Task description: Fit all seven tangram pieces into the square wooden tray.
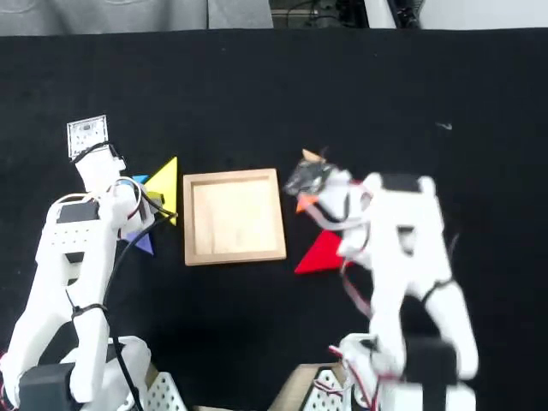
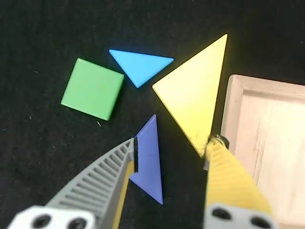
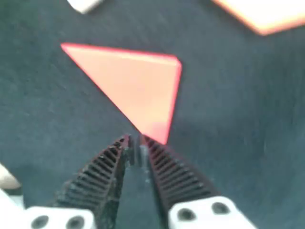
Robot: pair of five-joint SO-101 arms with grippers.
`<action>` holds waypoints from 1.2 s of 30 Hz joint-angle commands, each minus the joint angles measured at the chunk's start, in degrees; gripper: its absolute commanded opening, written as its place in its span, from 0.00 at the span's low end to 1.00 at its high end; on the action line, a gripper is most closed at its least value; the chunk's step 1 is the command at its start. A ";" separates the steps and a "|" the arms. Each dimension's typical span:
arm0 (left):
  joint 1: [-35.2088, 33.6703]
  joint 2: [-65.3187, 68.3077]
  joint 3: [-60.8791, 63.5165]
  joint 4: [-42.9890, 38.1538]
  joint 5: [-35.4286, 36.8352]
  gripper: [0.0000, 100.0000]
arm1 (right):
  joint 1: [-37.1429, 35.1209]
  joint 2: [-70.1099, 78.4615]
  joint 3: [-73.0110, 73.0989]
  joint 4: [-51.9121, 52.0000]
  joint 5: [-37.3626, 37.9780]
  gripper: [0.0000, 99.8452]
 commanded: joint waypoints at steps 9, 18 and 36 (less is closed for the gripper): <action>-0.57 -1.67 -0.48 -1.05 0.09 0.24 | -8.44 1.71 -1.10 0.88 9.32 0.41; -0.57 -1.67 -0.66 -1.14 0.09 0.24 | -8.35 9.10 -2.07 0.18 17.85 0.42; -0.57 -1.58 -0.57 -1.14 0.09 0.24 | -7.47 19.12 -3.82 -6.68 18.02 0.41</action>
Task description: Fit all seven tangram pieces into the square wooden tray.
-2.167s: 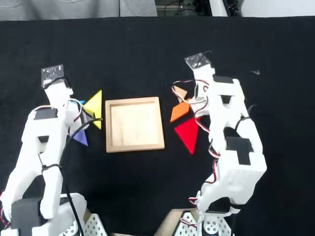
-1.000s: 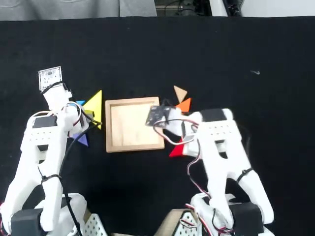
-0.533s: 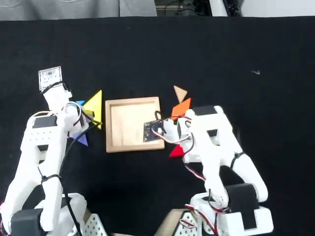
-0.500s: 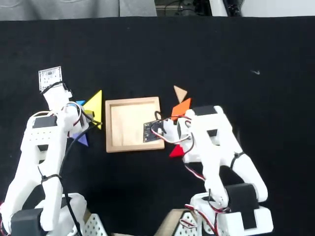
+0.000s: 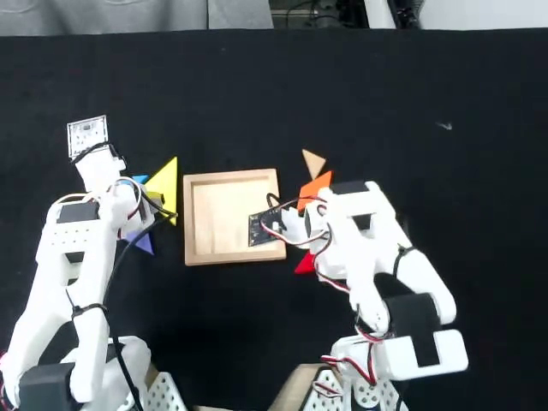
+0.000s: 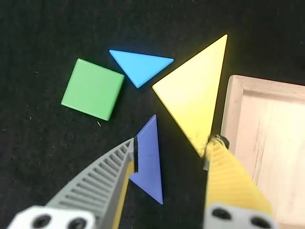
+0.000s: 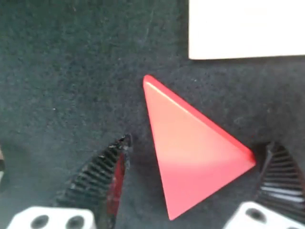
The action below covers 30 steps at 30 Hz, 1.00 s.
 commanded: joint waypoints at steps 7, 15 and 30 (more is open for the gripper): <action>-0.57 -1.58 -0.57 -1.14 0.09 0.24 | 0.53 2.15 -3.21 -3.25 0.70 0.41; -0.57 -1.58 -0.57 -1.14 0.09 0.24 | 0.53 2.42 -3.21 -3.43 0.88 0.41; -0.57 -1.58 -0.57 -1.14 0.09 0.24 | 0.79 2.51 -2.86 -4.04 0.88 0.41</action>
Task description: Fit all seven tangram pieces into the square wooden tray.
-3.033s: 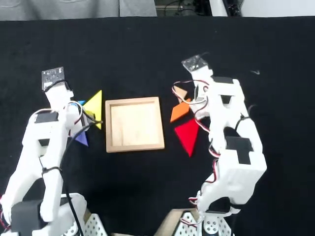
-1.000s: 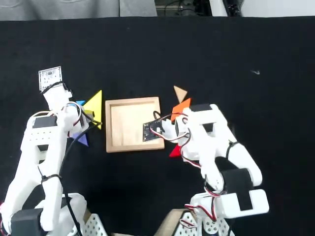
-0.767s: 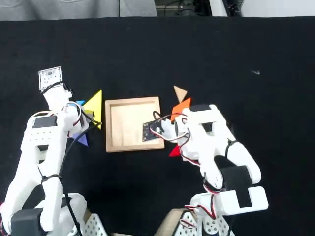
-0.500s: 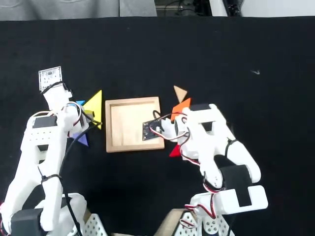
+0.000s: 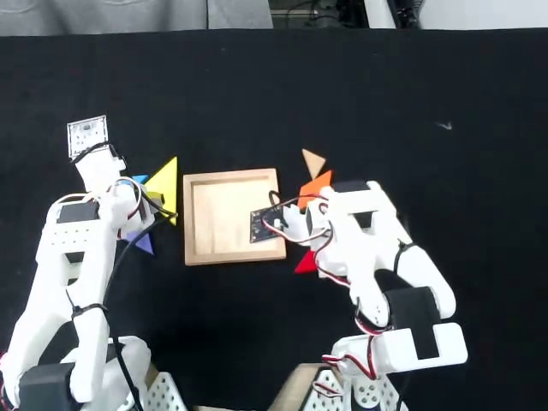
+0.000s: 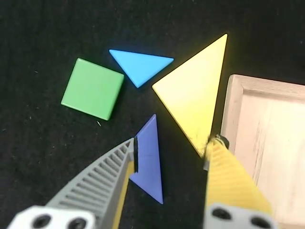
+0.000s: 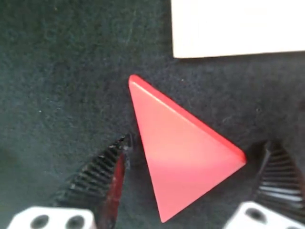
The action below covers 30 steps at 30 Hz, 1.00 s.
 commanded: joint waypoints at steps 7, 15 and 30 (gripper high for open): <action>-0.57 -1.58 -0.57 -1.14 0.09 0.24 | -0.70 0.48 -2.15 -1.85 0.44 0.31; -0.57 -1.58 -0.57 -1.14 0.09 0.24 | -0.70 0.40 -2.15 -1.85 0.35 0.27; -0.57 -1.67 -0.57 -1.14 0.09 0.24 | -0.97 -8.84 -5.05 4.04 0.18 0.27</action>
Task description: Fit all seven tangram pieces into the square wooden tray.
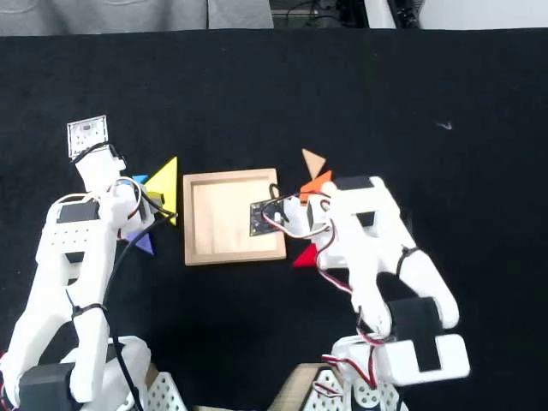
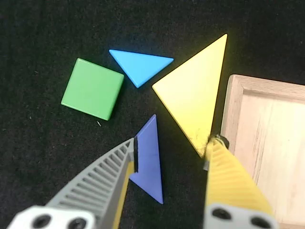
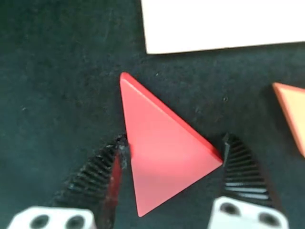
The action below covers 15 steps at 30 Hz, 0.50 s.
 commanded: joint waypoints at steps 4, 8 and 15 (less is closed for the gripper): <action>-1.71 -2.02 -0.57 -1.14 0.09 0.24 | -0.88 -5.58 -6.02 6.42 0.18 0.27; -5.41 -2.20 -1.19 -0.18 0.09 0.24 | -3.96 -5.49 -10.68 8.35 -4.57 0.27; -15.52 -2.20 0.40 2.11 -7.56 0.24 | -17.93 -5.32 -20.44 12.13 -13.36 0.27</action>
